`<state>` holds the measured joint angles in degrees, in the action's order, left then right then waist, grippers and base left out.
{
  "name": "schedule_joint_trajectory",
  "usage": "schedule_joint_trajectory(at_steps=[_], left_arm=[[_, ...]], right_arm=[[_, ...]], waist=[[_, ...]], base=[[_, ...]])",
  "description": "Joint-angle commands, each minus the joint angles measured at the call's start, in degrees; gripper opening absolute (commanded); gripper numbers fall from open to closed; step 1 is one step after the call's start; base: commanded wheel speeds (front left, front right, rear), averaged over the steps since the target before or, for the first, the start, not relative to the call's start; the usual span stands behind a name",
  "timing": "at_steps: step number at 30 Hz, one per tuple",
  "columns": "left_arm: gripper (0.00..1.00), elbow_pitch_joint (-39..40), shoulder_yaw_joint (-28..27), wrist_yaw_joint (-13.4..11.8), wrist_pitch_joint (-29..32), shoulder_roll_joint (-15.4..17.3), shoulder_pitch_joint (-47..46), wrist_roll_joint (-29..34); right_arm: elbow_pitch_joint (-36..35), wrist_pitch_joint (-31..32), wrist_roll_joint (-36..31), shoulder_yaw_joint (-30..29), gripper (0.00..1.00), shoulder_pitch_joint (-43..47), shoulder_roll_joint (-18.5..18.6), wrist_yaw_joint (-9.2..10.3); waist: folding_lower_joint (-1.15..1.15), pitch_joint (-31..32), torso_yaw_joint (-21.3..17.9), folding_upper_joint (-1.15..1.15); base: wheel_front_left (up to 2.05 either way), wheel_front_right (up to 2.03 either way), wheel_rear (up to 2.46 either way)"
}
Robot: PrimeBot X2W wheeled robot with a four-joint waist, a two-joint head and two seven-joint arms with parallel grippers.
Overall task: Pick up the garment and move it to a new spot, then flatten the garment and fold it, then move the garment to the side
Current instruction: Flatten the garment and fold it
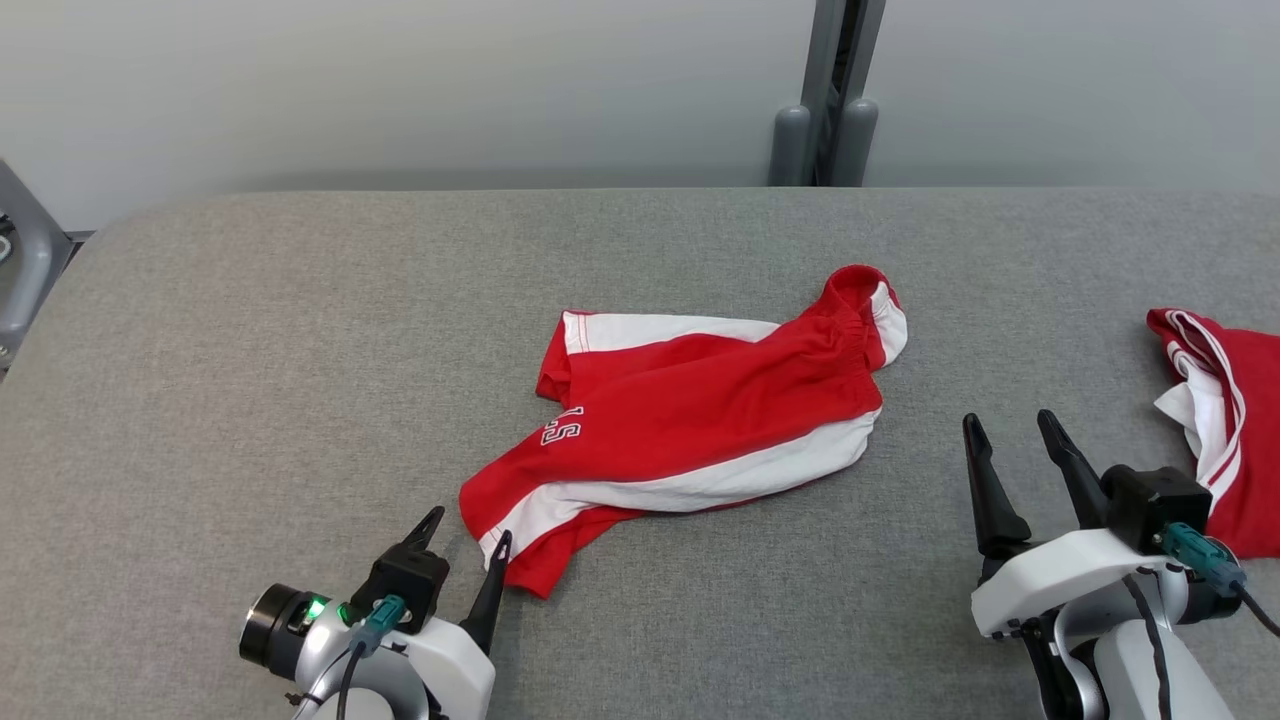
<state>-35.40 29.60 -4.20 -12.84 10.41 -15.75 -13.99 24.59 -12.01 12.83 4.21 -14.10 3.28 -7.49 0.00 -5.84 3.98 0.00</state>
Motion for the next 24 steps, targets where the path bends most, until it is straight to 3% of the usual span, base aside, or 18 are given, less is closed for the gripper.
schedule_joint_trajectory(at_steps=[1,11,18,24], left_arm=[[1.0,-0.5,0.2,0.2,0.1,0.4,-1.1,0.4],[1.0,-9.0,3.0,1.1,0.2,-0.6,-4.6,2.2],[1.0,-10.6,3.8,1.2,-0.9,-1.2,-5.5,2.0],[1.0,-11.5,2.4,2.6,-0.5,-3.2,-5.2,-1.4]], right_arm=[[-0.3,0.2,-0.1,-0.1,1.0,0.0,0.4,-0.01],[-0.3,0.5,-0.7,-0.3,1.0,0.1,0.5,-0.01],[-0.6,0.6,-0.8,-1.1,1.0,0.3,0.4,-0.01],[-0.7,0.7,-0.8,-1.0,1.0,-0.1,0.3,-0.01]], waist=[[0.0,-0.4,-0.3,0.0],[0.0,-1.3,-1.9,0.0],[0.0,-1.7,-1.4,0.0],[0.0,-2.2,-0.9,0.0]], base=[[0.0,0.0,0.0],[0.0,0.0,0.0],[0.0,0.0,0.0],[0.0,0.0,0.0]])
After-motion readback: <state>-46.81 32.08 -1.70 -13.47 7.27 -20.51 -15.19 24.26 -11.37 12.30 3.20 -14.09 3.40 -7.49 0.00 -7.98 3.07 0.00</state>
